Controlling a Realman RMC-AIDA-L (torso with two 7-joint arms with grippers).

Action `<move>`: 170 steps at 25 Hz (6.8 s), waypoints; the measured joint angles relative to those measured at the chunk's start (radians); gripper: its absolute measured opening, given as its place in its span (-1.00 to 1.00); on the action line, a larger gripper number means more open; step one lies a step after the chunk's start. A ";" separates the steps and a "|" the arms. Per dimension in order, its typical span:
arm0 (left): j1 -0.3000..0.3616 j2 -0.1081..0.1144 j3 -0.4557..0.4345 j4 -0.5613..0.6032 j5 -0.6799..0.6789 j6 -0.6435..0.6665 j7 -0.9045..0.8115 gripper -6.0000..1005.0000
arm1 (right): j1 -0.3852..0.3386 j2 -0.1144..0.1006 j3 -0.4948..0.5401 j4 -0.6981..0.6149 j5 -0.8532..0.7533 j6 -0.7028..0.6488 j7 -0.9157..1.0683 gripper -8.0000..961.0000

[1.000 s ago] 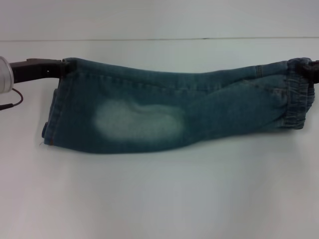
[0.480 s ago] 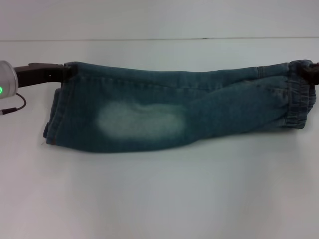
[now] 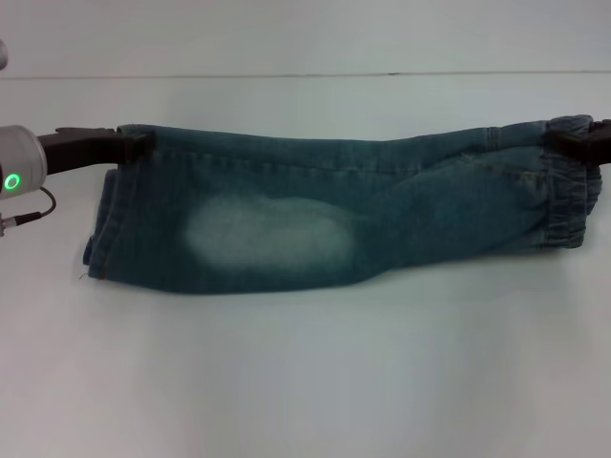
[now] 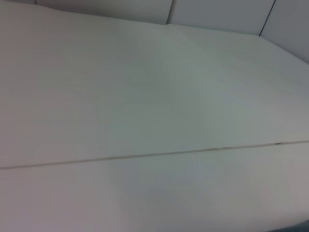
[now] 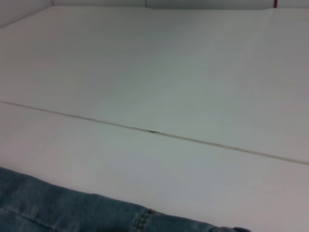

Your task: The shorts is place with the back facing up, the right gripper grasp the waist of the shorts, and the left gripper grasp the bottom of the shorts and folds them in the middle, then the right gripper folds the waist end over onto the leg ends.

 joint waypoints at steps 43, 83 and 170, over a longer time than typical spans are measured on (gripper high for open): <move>0.000 -0.004 0.192 0.007 -0.008 -0.053 -0.090 0.70 | -0.097 0.027 0.012 -0.099 -0.004 -0.103 0.132 0.55; 0.060 -0.001 0.186 0.127 -0.167 0.399 -0.121 0.70 | -0.318 0.063 0.117 -0.077 0.198 -0.354 -0.040 0.77; 0.041 -0.006 0.411 0.022 -0.317 0.269 -0.103 0.69 | -0.250 0.064 0.169 0.027 0.202 -0.301 -0.047 -0.87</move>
